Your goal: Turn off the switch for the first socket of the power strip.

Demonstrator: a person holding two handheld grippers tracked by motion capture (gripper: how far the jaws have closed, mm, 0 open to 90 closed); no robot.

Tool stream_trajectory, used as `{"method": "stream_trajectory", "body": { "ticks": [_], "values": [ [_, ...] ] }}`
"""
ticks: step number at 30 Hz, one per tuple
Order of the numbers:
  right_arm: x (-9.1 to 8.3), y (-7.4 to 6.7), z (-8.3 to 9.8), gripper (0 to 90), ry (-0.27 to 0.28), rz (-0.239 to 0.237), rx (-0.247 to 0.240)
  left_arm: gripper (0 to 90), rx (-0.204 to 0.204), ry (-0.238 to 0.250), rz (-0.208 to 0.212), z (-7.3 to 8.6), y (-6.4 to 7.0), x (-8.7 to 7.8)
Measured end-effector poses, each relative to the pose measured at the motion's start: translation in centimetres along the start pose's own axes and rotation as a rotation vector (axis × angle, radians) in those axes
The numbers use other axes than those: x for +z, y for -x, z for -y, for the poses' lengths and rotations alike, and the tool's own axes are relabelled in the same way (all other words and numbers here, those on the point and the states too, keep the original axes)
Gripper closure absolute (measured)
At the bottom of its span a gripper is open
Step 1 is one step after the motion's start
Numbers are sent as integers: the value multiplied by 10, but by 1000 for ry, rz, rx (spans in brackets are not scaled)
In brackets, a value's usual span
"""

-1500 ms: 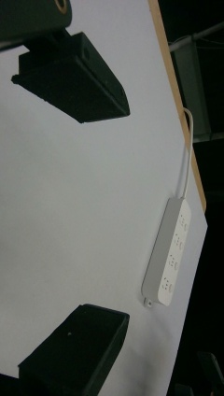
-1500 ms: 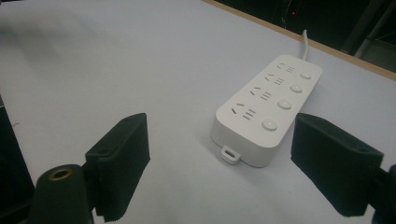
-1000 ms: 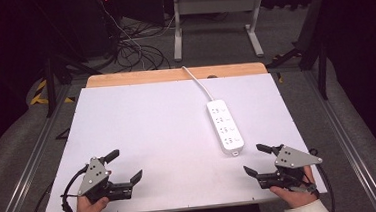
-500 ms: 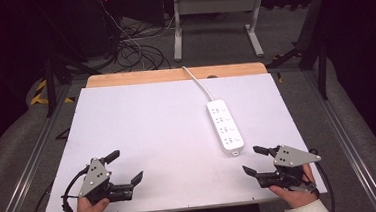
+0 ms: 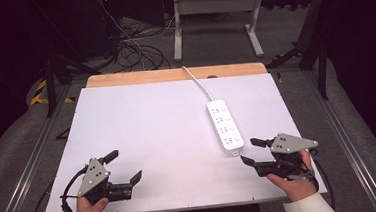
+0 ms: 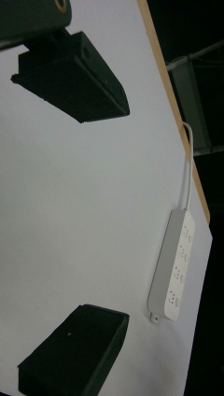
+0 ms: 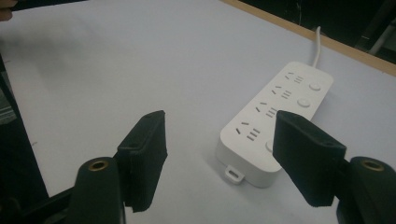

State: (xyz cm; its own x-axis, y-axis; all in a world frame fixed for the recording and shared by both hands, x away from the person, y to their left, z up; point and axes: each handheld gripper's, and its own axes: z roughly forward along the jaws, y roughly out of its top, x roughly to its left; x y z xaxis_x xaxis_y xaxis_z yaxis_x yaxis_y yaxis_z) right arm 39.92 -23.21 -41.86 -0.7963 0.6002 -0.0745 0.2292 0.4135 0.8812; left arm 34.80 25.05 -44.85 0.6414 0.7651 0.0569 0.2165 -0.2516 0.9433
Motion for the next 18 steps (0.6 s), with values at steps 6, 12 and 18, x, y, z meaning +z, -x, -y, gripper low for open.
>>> {"method": "stream_trajectory", "body": {
  "ticks": [6, 12, 18],
  "values": [
    [4, 10, -13, 360, -9, 3, 10, 44, -12, -3, 1, 0, 0, 0],
    [9, 16, -24, 361, -9, 6, 9, 45, -13, -3, 0, 0, 0, 0],
    [12, 21, -31, 366, -15, 13, 10, 45, -6, 2, -7, 0, 2, -1]
  ]
}}
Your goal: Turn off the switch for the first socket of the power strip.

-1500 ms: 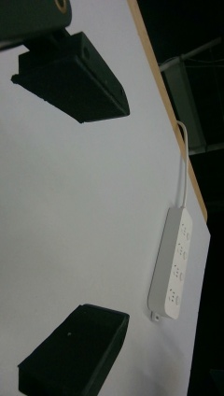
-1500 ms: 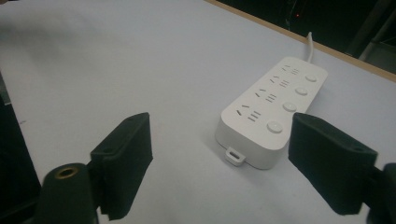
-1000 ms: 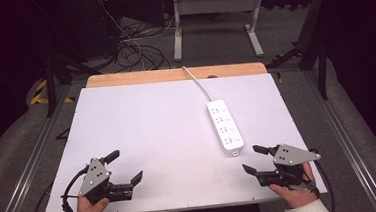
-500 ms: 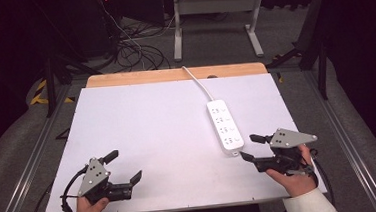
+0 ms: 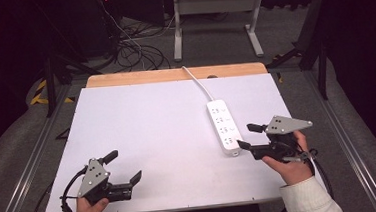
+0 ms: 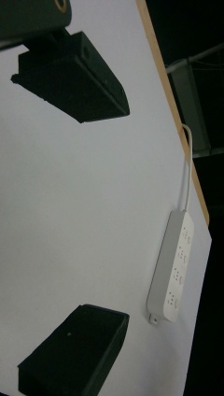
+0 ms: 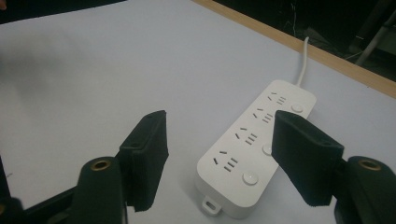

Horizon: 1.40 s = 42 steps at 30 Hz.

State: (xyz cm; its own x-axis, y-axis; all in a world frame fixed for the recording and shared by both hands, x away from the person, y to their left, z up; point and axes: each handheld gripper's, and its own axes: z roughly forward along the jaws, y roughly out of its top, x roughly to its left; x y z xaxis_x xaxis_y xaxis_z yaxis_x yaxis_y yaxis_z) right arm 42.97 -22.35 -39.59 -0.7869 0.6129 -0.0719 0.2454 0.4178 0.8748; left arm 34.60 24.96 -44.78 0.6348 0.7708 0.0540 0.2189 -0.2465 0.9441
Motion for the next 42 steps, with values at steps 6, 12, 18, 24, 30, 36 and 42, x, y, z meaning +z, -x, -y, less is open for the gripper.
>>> {"method": "stream_trajectory", "body": {
  "ticks": [6, 12, 18, 24, 30, 36, 42],
  "values": [
    [3, 4, -7, 567, -22, -20, -17, 45, 0, -3, 0, 0, 0, 0],
    [5, 12, -18, 777, -38, -91, 20, 45, 4, -5, -1, 0, 0, 1],
    [14, 19, -34, 900, -98, -86, 28, 45, 2, -4, -1, 0, 0, 0],
    [26, 27, -48, 900, -121, -82, 41, 45, 6, -6, -1, 0, 0, 0],
    [38, 37, -56, 900, -135, -57, 56, 45, 1, -4, -2, 0, 0, 0],
    [53, 50, -61, 900, -139, -22, 81, 45, 0, -5, 0, 0, 0, 0],
    [67, 61, -64, 900, -151, 7, 93, 45, 6, -6, -3, 0, -1, 0]
  ]
}}
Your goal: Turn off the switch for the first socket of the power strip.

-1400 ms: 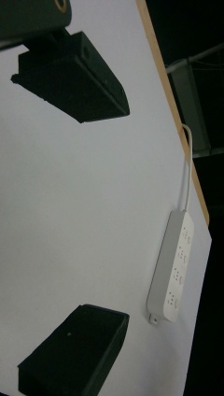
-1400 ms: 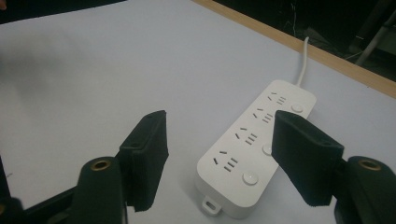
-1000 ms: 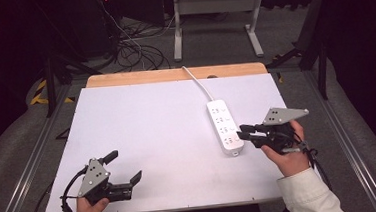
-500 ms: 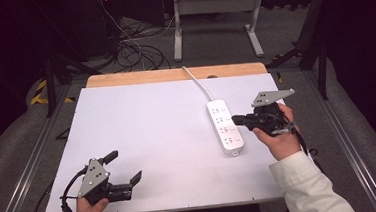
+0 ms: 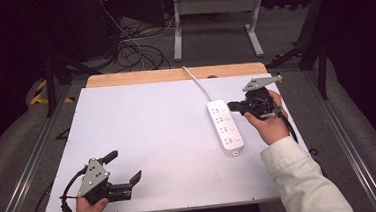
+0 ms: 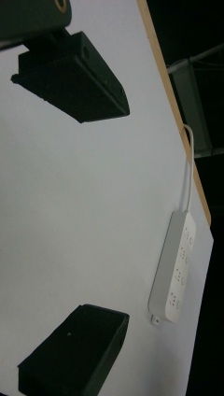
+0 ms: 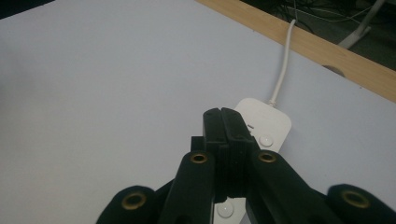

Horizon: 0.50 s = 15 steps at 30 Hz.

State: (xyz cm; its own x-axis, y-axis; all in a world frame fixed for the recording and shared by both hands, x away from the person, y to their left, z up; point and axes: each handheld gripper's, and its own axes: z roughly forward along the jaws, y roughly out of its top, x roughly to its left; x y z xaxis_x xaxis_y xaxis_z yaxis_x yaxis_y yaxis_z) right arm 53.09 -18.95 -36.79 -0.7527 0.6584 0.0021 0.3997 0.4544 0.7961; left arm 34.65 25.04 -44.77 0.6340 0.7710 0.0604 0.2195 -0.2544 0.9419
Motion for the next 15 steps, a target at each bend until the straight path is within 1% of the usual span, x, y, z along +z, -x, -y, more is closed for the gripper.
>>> {"method": "stream_trajectory", "body": {
  "ticks": [1, 3, 5, 6, 7, 8, 9, 11, 13, 14, 15],
  "values": [
    [6, 4, -1, 900, -7, 4, 7, 45, 0, 0, 0, 0, 0, 0],
    [9, 6, -2, 900, -13, 6, 15, 45, -1, 0, 2, 0, 0, 0],
    [16, 10, -2, 900, -22, 4, 25, 45, -3, -2, 3, 0, 0, 0],
    [23, 13, -2, 900, -30, 2, 32, 45, 0, -1, 3, 0, 0, 0],
    [23, 13, -2, 900, -30, 2, 32, 45, -3, -1, 3, 0, 0, 0],
    [30, 16, -2, 900, -39, 8, 34, 45, -3, -1, 3, 0, 0, 0],
    [30, 16, -2, 900, -39, 8, 34, 45, -2, -1, 3, 0, 0, 0],
    [40, 20, -1, 900, -52, 22, 41, 45, -3, -2, 2, 0, 0, 0],
    [43, 21, -1, 900, -56, 24, 45, 45, -3, -2, 2, 0, 0, 0],
    [49, 23, 0, 900, -67, 35, 49, 45, -3, 0, 2, 0, 0, 0],
    [49, 23, 0, 900, -67, 35, 49, 45, -3, -1, 3, 0, -1, 0]
  ]
}}
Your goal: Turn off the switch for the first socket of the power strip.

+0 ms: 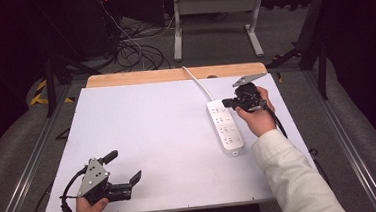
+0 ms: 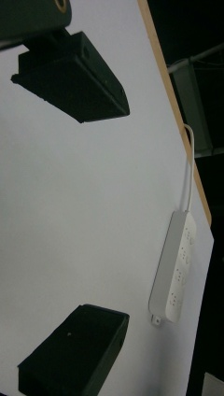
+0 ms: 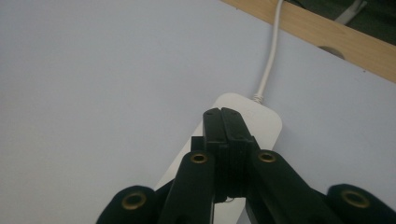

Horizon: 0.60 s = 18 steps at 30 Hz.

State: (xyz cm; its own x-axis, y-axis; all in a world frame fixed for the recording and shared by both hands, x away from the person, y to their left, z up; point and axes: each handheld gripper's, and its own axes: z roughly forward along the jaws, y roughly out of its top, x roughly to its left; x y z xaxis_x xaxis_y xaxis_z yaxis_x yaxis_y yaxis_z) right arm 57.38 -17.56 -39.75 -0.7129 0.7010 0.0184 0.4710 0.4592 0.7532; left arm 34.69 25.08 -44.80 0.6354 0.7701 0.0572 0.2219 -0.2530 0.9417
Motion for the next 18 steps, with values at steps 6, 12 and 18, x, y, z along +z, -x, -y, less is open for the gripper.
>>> {"method": "stream_trajectory", "body": {
  "ticks": [6, 12, 18],
  "values": [
    [17, 5, 2, 900, -16, 28, 8, 45, -7, 0, 1, 0, 0, 0],
    [27, 8, 3, 900, -31, 54, 13, 45, 0, -4, -1, 0, -1, 0],
    [38, 11, 6, 900, -50, 71, 25, 45, -8, -3, 1, 0, -1, 1]
  ]
}}
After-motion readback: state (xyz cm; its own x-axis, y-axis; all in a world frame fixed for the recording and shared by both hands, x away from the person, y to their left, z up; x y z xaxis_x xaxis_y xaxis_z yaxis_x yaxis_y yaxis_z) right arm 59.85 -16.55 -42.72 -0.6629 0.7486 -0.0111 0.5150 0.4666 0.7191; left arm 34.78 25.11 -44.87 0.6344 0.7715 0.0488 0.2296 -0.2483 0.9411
